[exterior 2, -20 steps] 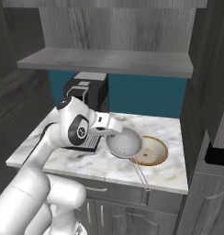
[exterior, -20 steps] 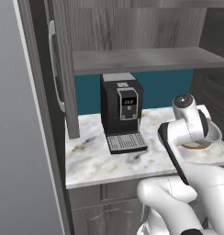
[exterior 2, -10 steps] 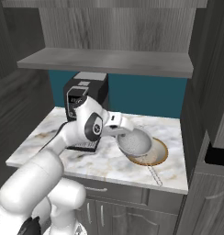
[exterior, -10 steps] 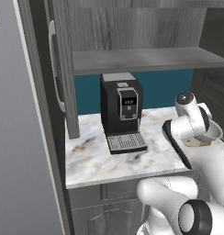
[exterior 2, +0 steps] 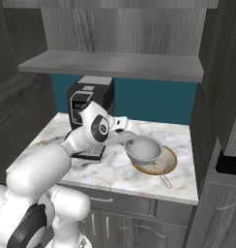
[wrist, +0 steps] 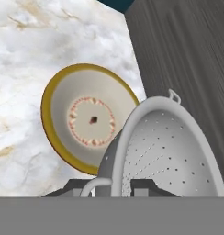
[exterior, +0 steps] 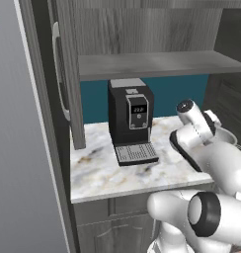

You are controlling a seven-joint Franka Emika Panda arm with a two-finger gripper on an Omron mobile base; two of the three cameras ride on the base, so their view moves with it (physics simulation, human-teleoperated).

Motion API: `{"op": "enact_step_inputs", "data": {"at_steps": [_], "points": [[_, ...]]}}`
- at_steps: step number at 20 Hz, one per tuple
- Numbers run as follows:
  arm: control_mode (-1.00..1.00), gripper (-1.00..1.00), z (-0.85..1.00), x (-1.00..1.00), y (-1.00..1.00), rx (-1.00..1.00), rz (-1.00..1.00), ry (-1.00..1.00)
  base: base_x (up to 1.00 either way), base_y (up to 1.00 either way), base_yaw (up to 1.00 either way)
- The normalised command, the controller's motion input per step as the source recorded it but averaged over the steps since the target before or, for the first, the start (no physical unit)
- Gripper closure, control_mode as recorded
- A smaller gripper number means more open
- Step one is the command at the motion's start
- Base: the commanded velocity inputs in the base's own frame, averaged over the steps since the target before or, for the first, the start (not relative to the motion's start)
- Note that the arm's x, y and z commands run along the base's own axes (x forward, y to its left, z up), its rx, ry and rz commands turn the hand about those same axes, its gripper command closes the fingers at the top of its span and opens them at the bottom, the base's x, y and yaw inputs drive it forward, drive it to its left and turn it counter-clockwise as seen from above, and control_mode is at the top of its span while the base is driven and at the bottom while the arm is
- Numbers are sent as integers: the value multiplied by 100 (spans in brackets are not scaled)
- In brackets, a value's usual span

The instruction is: Open the cabinet and setup a tea strainer by placing it in the bowl upright.

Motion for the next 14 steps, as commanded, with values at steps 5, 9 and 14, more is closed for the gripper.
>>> {"op": "enact_step_inputs", "data": {"at_steps": [5, 9, 14], "points": [[-100, 100, -34, 13, 0, -11, 0, 0, 0, 0, 0], [-100, 100, -14, 3, -1, 1, 0, 0, 0, 0, 0], [-100, 100, -16, 22, -21, 2, 0, 7, 0, 0, 0]]}}
